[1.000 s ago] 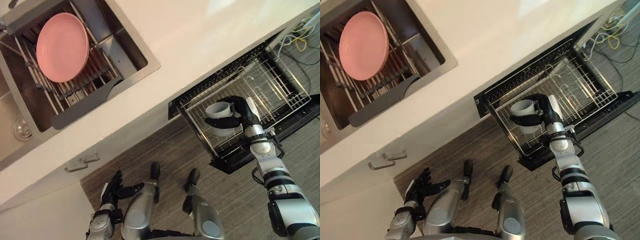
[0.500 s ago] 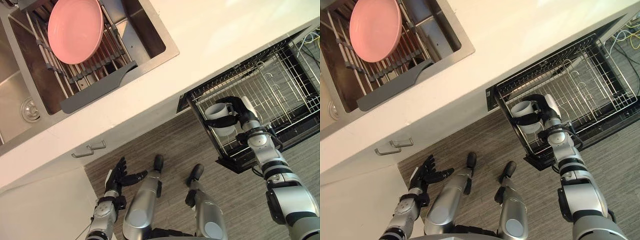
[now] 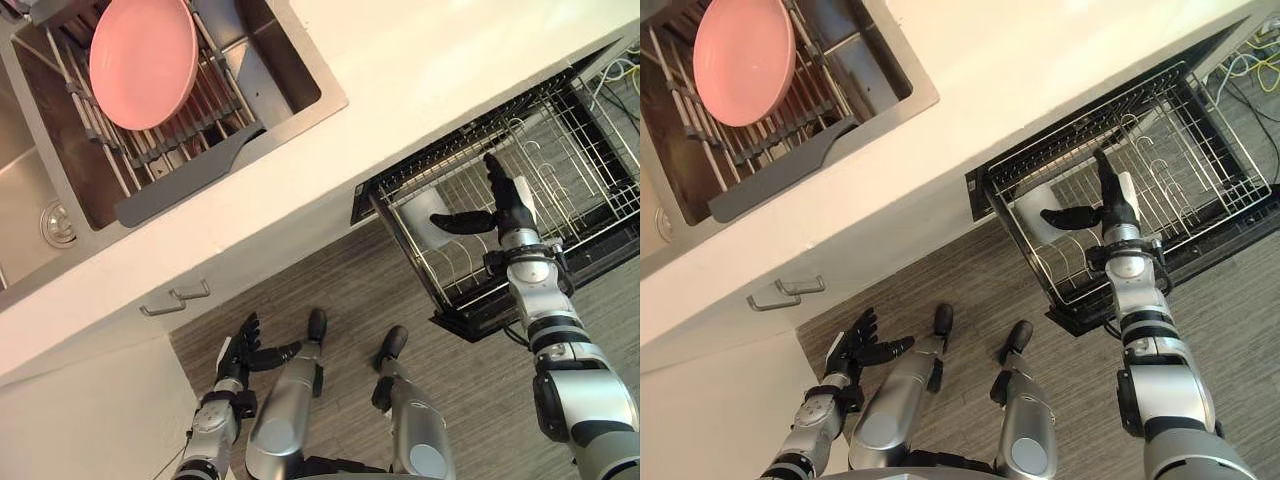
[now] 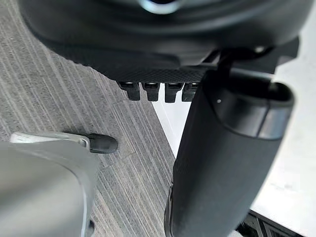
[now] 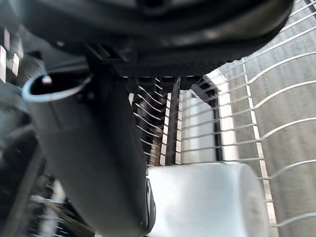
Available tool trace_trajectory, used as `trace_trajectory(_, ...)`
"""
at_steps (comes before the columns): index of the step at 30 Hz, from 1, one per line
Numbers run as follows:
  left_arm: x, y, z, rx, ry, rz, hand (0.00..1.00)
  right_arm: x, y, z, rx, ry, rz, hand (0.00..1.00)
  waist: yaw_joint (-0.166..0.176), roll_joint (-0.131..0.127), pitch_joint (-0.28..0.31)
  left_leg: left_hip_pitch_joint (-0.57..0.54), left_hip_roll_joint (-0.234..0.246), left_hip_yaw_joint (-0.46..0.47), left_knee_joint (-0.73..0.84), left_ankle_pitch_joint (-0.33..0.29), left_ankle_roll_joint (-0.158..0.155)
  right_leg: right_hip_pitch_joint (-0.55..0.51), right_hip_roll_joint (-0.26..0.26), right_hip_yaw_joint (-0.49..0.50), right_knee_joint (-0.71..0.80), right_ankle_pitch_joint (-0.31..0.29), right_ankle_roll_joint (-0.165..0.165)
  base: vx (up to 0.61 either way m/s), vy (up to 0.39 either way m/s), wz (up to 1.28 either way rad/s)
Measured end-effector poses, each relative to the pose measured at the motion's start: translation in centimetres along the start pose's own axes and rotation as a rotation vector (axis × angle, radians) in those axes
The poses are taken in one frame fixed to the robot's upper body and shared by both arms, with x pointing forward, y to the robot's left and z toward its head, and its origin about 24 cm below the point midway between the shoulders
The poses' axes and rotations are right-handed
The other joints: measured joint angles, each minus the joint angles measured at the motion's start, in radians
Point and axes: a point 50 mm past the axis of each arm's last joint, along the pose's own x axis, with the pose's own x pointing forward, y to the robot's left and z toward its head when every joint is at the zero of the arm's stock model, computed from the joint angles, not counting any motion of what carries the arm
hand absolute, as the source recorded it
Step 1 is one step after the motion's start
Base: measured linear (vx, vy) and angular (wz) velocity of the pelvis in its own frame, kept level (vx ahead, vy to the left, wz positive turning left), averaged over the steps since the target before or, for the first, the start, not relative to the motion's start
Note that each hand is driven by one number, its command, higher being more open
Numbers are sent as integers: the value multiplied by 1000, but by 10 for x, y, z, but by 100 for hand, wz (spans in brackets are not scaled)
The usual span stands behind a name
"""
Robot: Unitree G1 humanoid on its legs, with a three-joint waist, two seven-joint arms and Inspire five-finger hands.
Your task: Walk over to the sink, pick up the cup, carry it to the dishwasher, place the cup inside the dishwasher, then close the dishwasher door
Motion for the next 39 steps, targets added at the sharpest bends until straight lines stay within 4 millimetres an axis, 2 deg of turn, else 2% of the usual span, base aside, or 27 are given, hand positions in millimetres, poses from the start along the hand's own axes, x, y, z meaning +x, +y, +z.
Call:
trace_trajectory(2,0,-1,-1,-2,3,-1,100,-10,6,-1,44,-29,5,100,-10,-1,-4,26,0,4,-12,0,0,23,2,3,-9,1,1,23,0,-9)
trace_trajectory(6,-3,2,-7,-2,30,10,100,-42,31,-10,123,-54,44,100,-27,-20,-60,64,4,15,-40,2,-3,53,9,12,-33,3,5,43,-5,-9)
trace_trajectory(7,-7,3,-14,-2,54,16,100,-60,45,-18,165,-30,62,100,-38,-33,-94,93,5,19,-57,2,-4,79,13,13,-50,4,7,54,-12,-7)
trace_trajectory(8,-10,4,-17,-3,66,19,100,-68,49,-22,181,-19,67,100,-39,-39,-113,101,6,22,-63,1,-4,85,15,15,-56,4,7,100,-14,-11)
trace_trajectory(9,-16,7,-26,-1,93,28,100,-87,60,-31,217,16,77,100,-46,-53,-149,134,8,26,-81,0,-7,117,18,17,-75,5,8,94,-12,-10)
trace_trajectory(12,-31,12,-48,28,176,42,100,-119,73,-43,281,68,99,100,-59,-73,-233,186,10,39,-118,-2,-9,156,24,27,-97,2,14,81,-8,-13)
trace_trajectory(15,-49,15,-69,5,255,70,100,-146,81,-45,364,71,105,100,-73,-75,-300,243,13,59,-155,-5,-14,192,28,45,-110,-4,22,67,2,-23)
trace_trajectory(18,-55,18,-76,0,281,86,100,-162,86,-45,425,70,108,100,-80,-75,-340,291,18,69,-181,-8,-18,226,33,53,-113,-12,23,36,-2,-11)
trace_trajectory(23,-62,21,-83,-20,305,114,100,-175,90,-31,496,8,68,100,-95,-72,-364,343,21,80,-181,-13,-23,276,36,63,-115,-19,24,14,3,-7)
trace_trajectory(32,-77,30,-94,-41,337,163,100,-177,84,0,458,-196,110,100,-106,-54,-381,402,33,102,-165,-37,-31,329,48,86,-114,-26,19,-20,-7,-9)
trace_trajectory(35,-87,36,-101,-44,364,181,100,-179,86,5,456,-220,152,100,-104,-49,-378,396,41,98,-87,-81,-32,355,48,80,-96,-46,20,-4,-4,3)
trace_trajectory(38,-98,39,-110,-61,405,200,100,-179,86,7,449,-233,169,100,-101,-35,-374,341,54,71,51,-161,-33,361,45,45,-44,-79,17,-17,3,27)
trace_trajectory(39,-103,40,-115,-81,425,204,100,-178,85,9,435,-241,173,100,-93,-33,-373,324,63,84,76,-180,-21,362,43,30,-40,-82,16,-15,22,39)
